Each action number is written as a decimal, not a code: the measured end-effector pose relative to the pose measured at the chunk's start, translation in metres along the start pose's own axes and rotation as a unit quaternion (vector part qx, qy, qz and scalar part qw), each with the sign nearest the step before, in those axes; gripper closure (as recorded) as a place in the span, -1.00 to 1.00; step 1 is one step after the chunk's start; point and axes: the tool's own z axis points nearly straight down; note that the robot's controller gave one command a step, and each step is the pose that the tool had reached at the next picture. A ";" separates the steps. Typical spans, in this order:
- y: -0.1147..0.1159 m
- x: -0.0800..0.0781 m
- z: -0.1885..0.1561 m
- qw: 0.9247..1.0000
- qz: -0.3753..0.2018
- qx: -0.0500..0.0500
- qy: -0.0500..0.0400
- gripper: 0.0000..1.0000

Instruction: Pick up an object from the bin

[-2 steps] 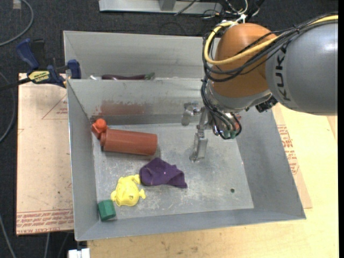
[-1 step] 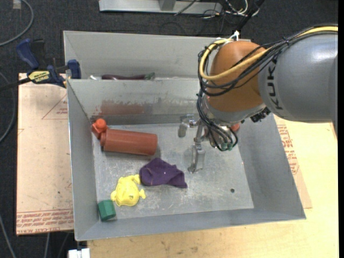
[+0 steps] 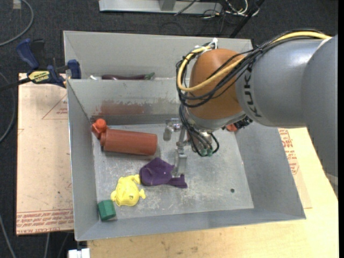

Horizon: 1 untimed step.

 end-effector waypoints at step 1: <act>0.023 0.009 0.032 0.999 -0.037 -0.002 0.004 -1.00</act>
Offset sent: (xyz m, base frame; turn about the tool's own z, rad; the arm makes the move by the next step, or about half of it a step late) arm -0.0218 0.0005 -0.0782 -0.6537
